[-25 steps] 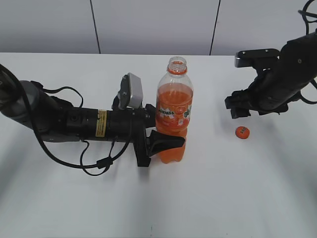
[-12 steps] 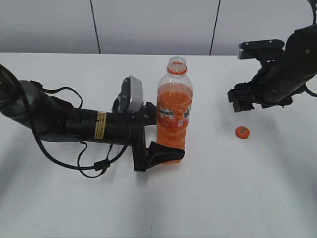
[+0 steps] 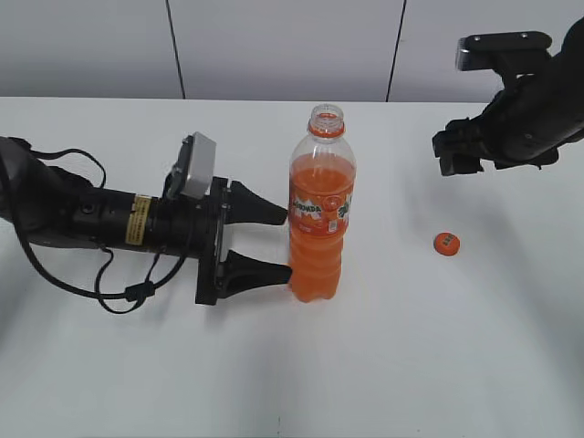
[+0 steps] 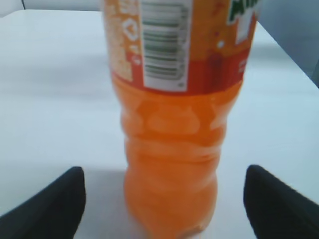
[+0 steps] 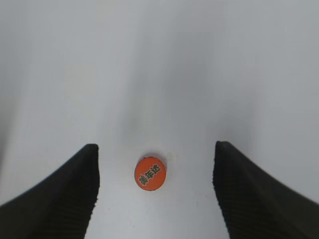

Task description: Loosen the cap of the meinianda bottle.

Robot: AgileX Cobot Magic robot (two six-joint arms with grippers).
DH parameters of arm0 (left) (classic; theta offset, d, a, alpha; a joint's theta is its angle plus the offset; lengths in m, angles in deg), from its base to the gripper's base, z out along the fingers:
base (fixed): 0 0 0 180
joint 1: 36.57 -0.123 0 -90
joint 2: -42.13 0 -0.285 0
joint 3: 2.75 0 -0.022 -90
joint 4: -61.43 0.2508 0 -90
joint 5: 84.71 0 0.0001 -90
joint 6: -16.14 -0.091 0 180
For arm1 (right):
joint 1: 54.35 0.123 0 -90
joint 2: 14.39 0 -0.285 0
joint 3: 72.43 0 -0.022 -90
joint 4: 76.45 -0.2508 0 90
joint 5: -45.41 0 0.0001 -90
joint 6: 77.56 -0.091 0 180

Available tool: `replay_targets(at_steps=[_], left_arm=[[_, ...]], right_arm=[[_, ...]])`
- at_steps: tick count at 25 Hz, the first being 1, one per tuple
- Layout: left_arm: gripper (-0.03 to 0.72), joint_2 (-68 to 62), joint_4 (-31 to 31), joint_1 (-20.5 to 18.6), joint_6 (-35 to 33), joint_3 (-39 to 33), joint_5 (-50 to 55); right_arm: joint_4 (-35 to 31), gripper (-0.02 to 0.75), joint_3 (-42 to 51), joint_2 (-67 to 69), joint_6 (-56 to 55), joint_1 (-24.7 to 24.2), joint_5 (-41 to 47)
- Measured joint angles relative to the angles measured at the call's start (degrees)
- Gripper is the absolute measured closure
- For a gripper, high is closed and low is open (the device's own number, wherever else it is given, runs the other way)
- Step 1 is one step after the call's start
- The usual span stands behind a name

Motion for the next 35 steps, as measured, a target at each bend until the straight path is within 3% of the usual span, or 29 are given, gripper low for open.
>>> replay_targets(at_steps=[9,16,21,27,30,35], left_arm=[[0.106,4.6,3.2,-5.9,5.0,0.0,4.0],[0.106,17.8,1.7,-7.2,10.0,0.0,29.0],[0.114,26.1,-14.2,-7.2,12.2,0.4,51.3],[0.167,28.8,-25.9,-7.2,11.8,8.1,86.1],[0.179,28.8,-34.3,-7.5,1.8,13.7,101.3],[0.181,28.8,-57.9,-8.5,-19.2,24.7,117.4]], right_arm=[[0.1,0.204,0.0,-2.9,0.0,0.0,-0.2],[1.2,0.204,-2.6,-4.7,1.0,0.0,-0.8],[6.4,0.204,-8.6,-4.8,1.3,0.0,0.6],[11.3,0.204,-17.9,-4.8,-1.1,-0.9,10.8],[12.0,0.204,-22.5,-4.8,-2.0,-2.0,17.9],[10.7,0.204,-29.7,-4.8,-0.4,-2.5,28.7]])
